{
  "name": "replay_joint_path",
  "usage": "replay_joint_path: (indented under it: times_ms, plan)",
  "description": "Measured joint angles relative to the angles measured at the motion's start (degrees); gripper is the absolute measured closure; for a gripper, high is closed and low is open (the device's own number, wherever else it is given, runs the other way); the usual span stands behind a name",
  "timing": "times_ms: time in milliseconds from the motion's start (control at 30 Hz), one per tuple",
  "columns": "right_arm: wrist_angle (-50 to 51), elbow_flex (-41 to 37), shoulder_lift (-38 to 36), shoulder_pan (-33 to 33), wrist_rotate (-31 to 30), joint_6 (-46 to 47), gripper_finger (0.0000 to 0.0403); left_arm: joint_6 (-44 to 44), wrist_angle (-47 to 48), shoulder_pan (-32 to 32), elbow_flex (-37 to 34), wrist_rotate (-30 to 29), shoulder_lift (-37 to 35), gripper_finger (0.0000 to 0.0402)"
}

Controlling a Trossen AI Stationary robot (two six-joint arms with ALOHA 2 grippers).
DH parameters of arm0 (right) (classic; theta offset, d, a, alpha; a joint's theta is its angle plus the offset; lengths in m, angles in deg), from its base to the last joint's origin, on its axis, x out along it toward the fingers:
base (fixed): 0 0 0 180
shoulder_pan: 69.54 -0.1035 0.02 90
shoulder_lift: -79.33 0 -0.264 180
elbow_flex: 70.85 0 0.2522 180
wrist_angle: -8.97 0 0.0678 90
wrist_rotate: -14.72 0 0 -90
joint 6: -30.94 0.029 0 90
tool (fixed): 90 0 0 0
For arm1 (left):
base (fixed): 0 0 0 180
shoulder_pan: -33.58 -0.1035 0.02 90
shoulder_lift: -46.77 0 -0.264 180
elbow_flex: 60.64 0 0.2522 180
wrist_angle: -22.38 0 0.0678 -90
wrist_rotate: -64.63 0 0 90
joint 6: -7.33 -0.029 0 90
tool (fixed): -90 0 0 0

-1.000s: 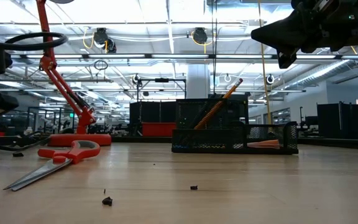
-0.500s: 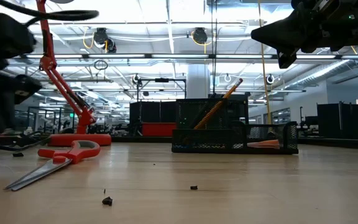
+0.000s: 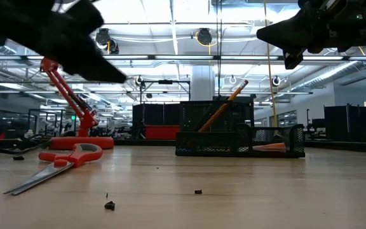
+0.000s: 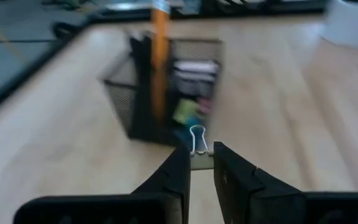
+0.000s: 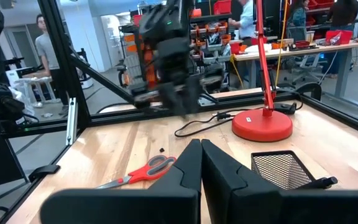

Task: Pick and place office supplies into organizer
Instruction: Put the green binder clip into the black desk organizer

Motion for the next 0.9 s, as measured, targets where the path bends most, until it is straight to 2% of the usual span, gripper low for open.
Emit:
replay_joint_path:
  times_ms: [200, 300, 433, 567, 667, 767, 900]
  plan:
    - [0.00, 0.00, 0.00, 0.00, 0.00, -0.04, 0.0403, -2.76, -14.30, -9.79, 0.06, 7.30, 6.94, 0.0324]
    - [0.00, 0.00, 0.00, 0.00, 0.00, -0.05, 0.0403, -2.79, -20.03, -11.31, 1.97, 10.90, 13.66, 0.0328]
    - [0.00, 0.00, 0.00, 0.00, 0.00, -0.47, 0.0403, -3.46, -20.56, -11.16, 9.54, 12.57, 23.29, 0.0344]
    - [0.02, 0.00, 0.00, 0.00, 0.00, -0.46, 0.0403, -2.73, -19.41, -10.96, 17.93, 13.14, 31.17, 0.0336]
    - [0.02, 0.00, 0.00, 0.00, 0.02, -0.46, 0.0403, -3.04, -12.50, -11.13, 22.84, 11.69, 34.53, 0.0321]
    - [0.03, 0.00, -0.01, 0.00, 0.20, -0.17, 0.0403, -3.08, -3.86, -11.72, 26.17, 9.73, 36.85, 0.0317]
    - [0.07, 0.00, -0.02, 0.00, 0.22, -0.07, 0.0403, -2.92, -0.62, -11.83, 28.92, 9.73, 39.07, 0.0316]
